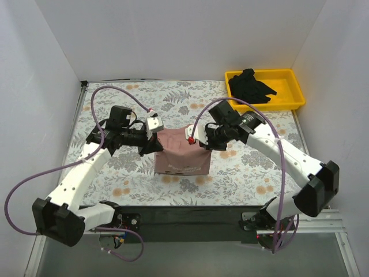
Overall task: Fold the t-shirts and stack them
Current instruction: Fold the tshirt
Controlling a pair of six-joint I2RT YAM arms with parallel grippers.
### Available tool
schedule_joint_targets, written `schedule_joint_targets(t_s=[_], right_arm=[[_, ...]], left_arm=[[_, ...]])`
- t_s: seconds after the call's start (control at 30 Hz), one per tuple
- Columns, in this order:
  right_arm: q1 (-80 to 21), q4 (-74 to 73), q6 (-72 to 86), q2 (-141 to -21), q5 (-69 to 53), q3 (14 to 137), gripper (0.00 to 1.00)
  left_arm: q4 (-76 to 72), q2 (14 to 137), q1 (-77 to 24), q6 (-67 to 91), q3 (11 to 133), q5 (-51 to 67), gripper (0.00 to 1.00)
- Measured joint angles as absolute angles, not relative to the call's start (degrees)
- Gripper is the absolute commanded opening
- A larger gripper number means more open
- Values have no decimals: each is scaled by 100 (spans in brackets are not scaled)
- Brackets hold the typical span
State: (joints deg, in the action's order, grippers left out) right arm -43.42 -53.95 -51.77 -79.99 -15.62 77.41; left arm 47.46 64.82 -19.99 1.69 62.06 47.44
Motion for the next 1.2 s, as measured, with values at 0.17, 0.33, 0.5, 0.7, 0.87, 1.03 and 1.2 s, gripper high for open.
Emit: schedule_joint_targets(t_s=[0.17,0.33,0.5,0.7,0.87,1.03,1.2], right_arm=[[-3835,-5433,-5365,-9083,-1684,8521,1],[-3520,-5430,-5607,-9904,-1756,9209,1],[-3330,-5474,-5835,-10726,-1809,10047,1],[-3109,-5433,-6047,-11826,-1848,11139,1],[-2991,-5391,-6272,-12733,-1828,11725,1],[-2906,-5312,-6436,-13371,-1765,11841,1],[-2875,-5196,-6458,-13485,-1767,11843,1]], left_arm=[[4377,7312,-1612,233,6313,4628,0],[4023,8103,-1302,150,6628,4589,0],[3745,8788,-1085,128,7035,4584,0],[3393,9828,-777,130,7651,4589,0],[3089,10600,-701,209,7854,4563,0],[2818,11336,-703,364,8171,4525,0],[2694,11542,-703,416,8195,4379,0]])
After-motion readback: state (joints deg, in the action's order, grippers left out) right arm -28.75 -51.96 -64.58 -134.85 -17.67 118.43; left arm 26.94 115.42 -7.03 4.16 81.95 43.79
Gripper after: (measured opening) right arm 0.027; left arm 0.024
